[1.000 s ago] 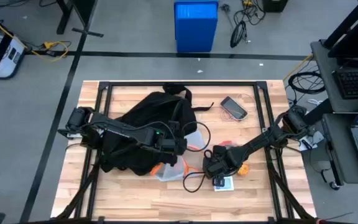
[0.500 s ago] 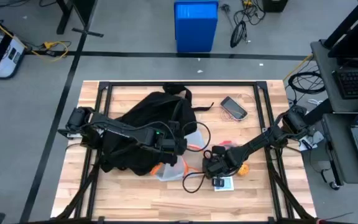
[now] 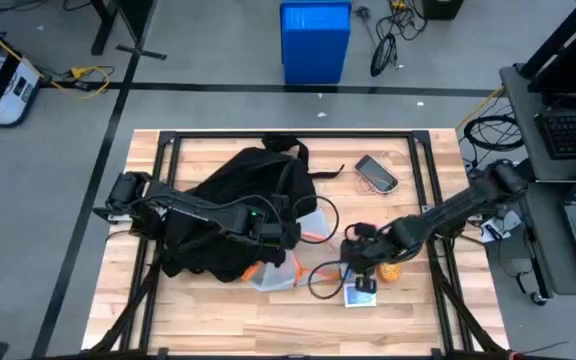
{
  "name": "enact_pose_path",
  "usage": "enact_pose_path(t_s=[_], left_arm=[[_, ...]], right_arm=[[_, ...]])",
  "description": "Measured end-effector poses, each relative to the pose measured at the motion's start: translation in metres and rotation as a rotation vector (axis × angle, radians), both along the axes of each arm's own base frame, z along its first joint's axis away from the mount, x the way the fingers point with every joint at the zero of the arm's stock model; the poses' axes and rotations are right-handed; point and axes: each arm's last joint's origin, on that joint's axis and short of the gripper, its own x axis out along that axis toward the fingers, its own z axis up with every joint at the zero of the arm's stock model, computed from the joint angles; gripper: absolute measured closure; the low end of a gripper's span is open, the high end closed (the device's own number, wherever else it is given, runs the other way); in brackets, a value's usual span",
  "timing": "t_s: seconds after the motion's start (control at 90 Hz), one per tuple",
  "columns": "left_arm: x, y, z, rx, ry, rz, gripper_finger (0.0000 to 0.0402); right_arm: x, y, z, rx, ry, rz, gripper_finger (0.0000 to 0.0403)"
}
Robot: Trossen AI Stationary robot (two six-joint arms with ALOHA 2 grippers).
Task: Unpack backpack
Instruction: Remove the blue chocolate bar from the orange zip bag
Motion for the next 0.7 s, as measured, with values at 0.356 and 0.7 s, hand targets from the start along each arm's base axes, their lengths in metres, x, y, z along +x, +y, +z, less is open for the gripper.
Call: enact_pose_path(t_s=[0.356, 0.7], left_arm=[[0.000, 0.000, 0.000, -0.003, 0.000, -0.002, 0.0402], [0.000, 0.000, 0.000, -0.003, 0.000, -0.002, 0.0402]], right_arm=[[-0.044, -0.021, 0.024, -0.029, 0.135, -0.155, 0.0355], [-0.044, -0.038, 0.023, -0.125, 0.149, -0.256, 0.0355]])
